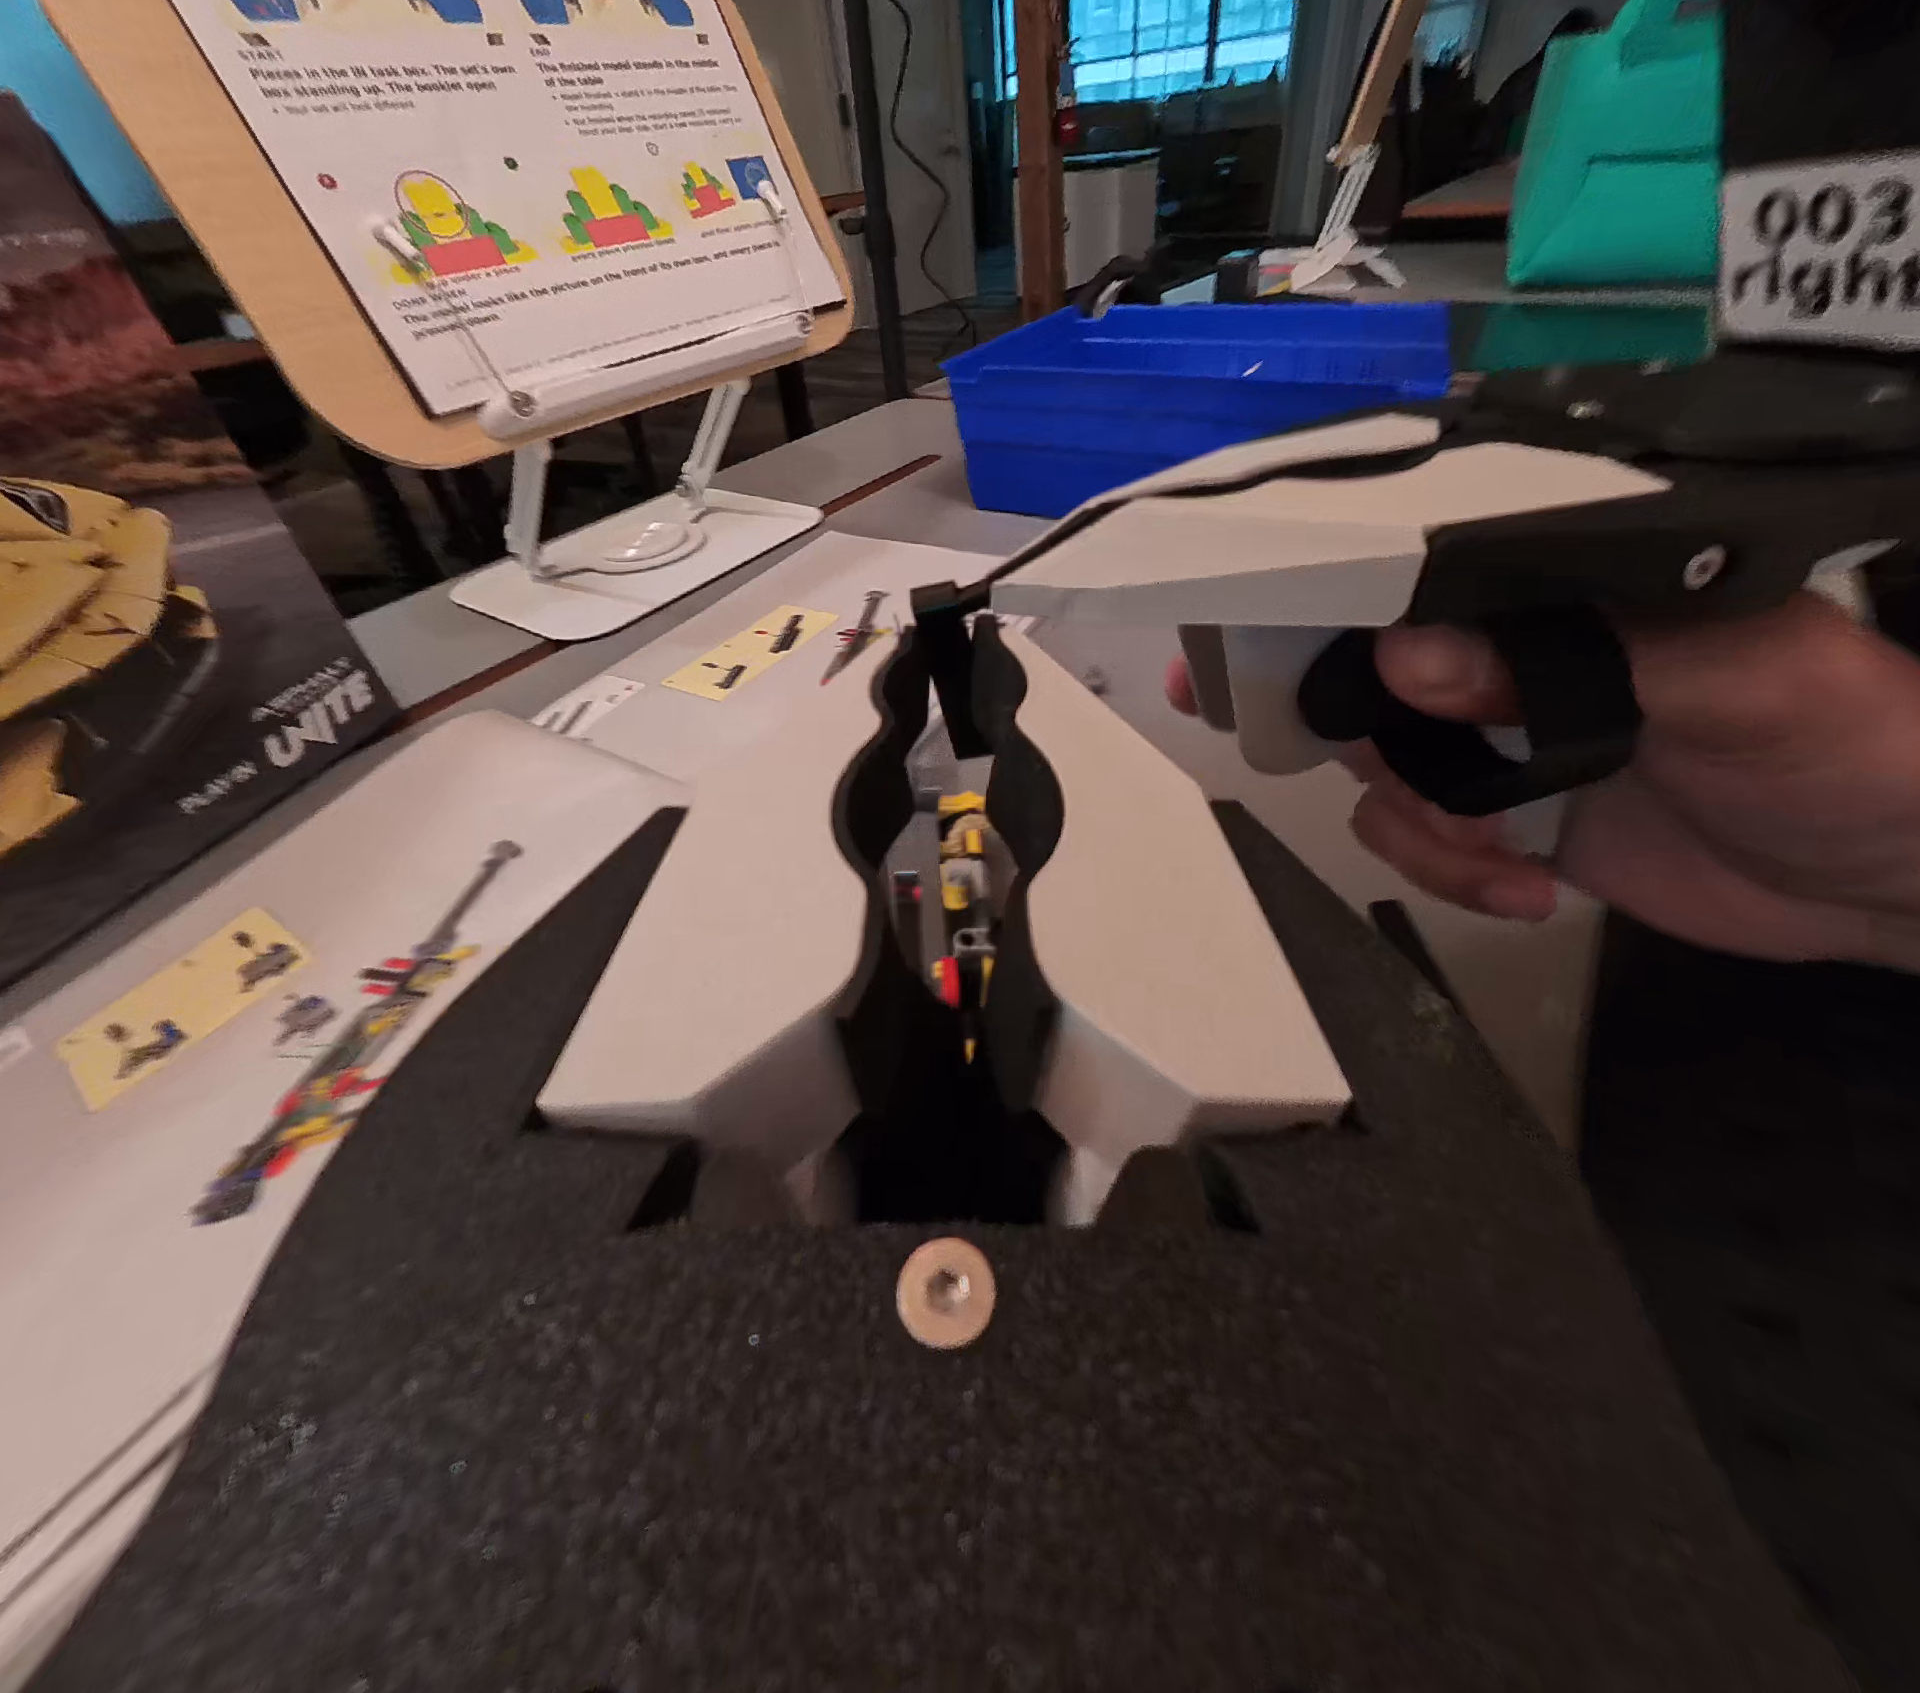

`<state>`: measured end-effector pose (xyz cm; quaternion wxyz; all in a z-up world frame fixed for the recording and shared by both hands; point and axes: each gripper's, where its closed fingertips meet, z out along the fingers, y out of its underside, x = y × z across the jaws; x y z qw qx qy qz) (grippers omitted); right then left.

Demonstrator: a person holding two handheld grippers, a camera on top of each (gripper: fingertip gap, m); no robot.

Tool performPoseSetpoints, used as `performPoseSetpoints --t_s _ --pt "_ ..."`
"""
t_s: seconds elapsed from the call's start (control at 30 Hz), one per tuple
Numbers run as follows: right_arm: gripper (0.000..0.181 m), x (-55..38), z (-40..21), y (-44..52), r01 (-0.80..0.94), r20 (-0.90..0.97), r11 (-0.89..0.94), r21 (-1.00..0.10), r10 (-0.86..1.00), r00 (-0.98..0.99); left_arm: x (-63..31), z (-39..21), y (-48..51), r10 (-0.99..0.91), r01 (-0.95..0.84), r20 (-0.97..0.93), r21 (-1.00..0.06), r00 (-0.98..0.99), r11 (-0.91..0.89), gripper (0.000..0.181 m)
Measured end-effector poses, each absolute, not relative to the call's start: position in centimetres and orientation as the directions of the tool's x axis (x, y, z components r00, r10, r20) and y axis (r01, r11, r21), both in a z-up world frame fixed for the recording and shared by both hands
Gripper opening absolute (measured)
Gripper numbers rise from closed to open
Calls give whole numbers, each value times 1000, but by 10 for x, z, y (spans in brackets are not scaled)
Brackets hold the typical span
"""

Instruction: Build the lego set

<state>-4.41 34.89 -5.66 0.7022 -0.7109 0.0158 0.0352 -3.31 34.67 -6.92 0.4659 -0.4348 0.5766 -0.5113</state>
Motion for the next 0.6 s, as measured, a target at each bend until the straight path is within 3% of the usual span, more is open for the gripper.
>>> performPoseSetpoints --t_s 0.17,0.3,0.37,0.47,0.6 --pt "3 -47 -50 349 -250 -246 42 -967 80 966 -35 -62 345 -976 6 8 -1000 -216 -9 6" --pt "3 -47 -48 352 -225 -223 64 -972 47 974 -35 -60 349 -983 19 8 -1000 -185 -12 6" --pt "3 -46 -48 352 13 12 40 -999 -33 999 -34 -60 350 -987 16 -41 -999 -153 39 6" --pt "3 -43 -50 352 370 371 -25 -929 -94 924 -33 -64 351 -984 -7 -84 -996 -154 86 6" --pt "3 -44 -49 348 563 564 -34 -826 -77 822 -33 -65 346 -978 -9 -76 -997 -193 79 6"
